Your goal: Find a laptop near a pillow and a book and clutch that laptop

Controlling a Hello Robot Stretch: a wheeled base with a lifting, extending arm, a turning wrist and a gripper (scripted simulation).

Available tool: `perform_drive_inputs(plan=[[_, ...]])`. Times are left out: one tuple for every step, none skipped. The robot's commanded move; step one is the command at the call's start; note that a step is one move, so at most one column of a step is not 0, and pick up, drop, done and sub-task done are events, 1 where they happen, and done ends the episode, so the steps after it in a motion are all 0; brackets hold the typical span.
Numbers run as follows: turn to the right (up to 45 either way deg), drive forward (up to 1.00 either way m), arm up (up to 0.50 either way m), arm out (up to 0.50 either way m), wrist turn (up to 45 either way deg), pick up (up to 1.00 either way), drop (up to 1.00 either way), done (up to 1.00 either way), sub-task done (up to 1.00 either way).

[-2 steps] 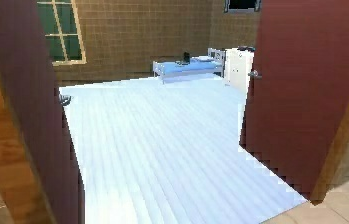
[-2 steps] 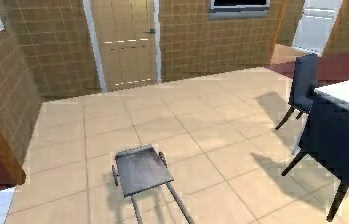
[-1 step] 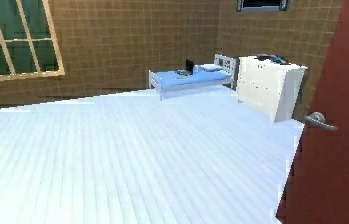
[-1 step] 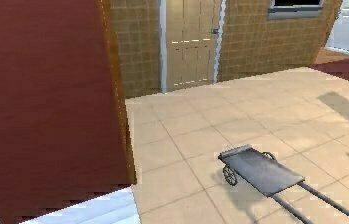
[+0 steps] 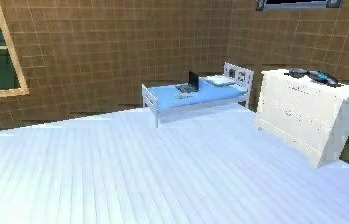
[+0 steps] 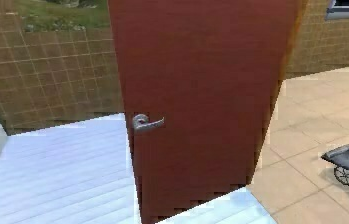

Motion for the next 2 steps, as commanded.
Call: perform_drive_inputs(plan=[[0.0, 1.00, 0.00, 0.00, 0.0, 0.00, 0.00, 0.00, 0.00], [0.0, 0.85, 0.00, 0.00, 0.0, 0.00, 0.00, 0.00, 0.00]])
